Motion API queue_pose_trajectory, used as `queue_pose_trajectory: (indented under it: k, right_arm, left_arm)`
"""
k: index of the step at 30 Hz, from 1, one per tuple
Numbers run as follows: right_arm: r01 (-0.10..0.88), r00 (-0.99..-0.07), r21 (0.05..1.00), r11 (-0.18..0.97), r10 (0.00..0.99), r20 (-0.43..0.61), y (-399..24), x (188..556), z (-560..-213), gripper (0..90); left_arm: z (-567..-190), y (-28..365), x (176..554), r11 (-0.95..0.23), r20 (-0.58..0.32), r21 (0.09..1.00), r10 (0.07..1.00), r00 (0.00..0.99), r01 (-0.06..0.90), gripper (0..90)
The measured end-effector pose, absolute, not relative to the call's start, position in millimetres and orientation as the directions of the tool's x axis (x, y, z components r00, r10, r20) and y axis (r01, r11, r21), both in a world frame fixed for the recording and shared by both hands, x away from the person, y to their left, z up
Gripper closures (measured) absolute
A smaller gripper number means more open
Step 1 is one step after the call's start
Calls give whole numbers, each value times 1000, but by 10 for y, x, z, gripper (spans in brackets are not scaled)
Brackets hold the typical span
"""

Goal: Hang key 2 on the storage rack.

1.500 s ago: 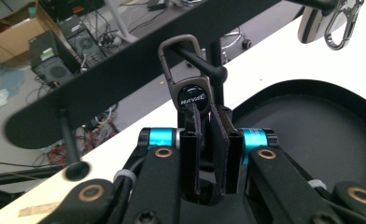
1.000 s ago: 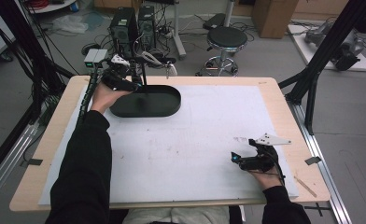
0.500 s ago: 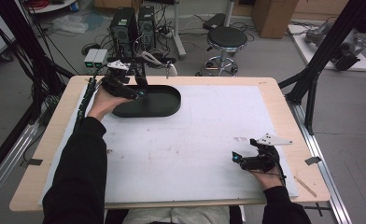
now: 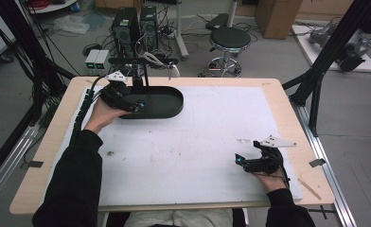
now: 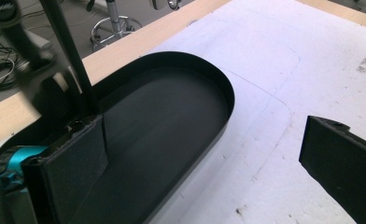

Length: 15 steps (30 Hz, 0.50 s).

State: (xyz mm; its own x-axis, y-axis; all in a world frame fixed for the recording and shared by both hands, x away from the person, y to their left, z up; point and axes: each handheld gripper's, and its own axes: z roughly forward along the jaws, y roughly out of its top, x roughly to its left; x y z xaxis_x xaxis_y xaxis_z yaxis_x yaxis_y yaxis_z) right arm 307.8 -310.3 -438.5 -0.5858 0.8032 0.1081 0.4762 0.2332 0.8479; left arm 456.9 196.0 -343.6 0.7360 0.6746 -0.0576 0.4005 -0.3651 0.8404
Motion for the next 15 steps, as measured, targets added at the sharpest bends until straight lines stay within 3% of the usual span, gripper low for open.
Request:
queue_pose_trajectory:
  k: [15]
  right_arm:
    - [476,-578,848,231,810,103,-3115,3077,-4386,7]
  left_arm:
    - [-3542,2244,4294,-325,-82,841,713,696,432,17]
